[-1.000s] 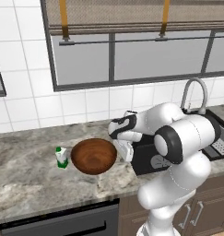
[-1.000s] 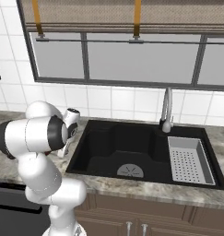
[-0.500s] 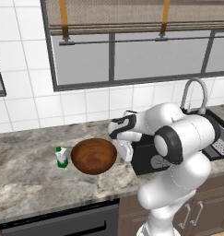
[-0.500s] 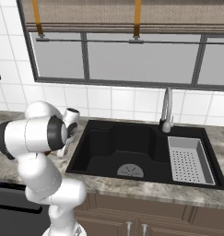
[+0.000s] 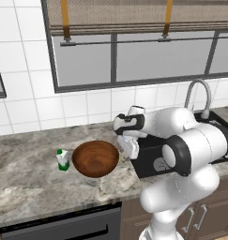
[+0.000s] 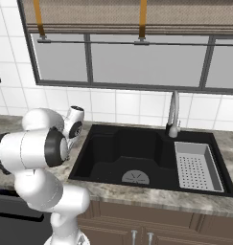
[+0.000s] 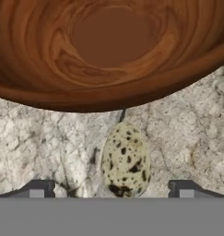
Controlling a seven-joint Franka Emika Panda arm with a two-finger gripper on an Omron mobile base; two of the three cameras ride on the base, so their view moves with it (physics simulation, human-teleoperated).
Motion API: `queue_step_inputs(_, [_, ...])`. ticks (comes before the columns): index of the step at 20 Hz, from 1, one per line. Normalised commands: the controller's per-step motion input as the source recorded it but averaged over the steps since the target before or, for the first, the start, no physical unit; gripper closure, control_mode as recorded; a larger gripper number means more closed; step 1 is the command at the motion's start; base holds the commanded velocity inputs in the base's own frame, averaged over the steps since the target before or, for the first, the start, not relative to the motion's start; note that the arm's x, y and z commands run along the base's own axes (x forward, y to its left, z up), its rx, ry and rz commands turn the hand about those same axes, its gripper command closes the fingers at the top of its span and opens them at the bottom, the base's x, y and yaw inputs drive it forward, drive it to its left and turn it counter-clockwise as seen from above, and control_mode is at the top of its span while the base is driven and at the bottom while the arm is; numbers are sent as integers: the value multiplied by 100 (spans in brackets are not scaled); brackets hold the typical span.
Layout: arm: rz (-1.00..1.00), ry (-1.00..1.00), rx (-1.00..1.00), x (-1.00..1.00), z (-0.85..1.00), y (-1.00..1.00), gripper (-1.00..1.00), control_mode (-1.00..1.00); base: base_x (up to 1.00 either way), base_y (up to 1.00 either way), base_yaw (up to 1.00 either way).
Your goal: Gather the eggs and milk located in the vicinity of the sink area and place them right next to the bowl.
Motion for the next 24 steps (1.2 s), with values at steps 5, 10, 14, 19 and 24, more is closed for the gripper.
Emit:
queue_step_inputs(5, [-15, 2, 0, -1, 19, -53, -100, -100, 0, 0, 0])
queue_step_inputs(10, [-28, 9, -1, 0, 9, -60, -100, -100, 0, 0, 0])
queue_step_inputs(14, [-41, 18, -9, 13, 1, -42, -100, -100, 0, 0, 0])
queue_step_inputs(19, [-50, 19, -9, 15, 5, -36, -100, -100, 0, 0, 0])
queue_step_inputs(24, [-52, 16, -5, 0, 18, -29, -100, -100, 0, 0, 0])
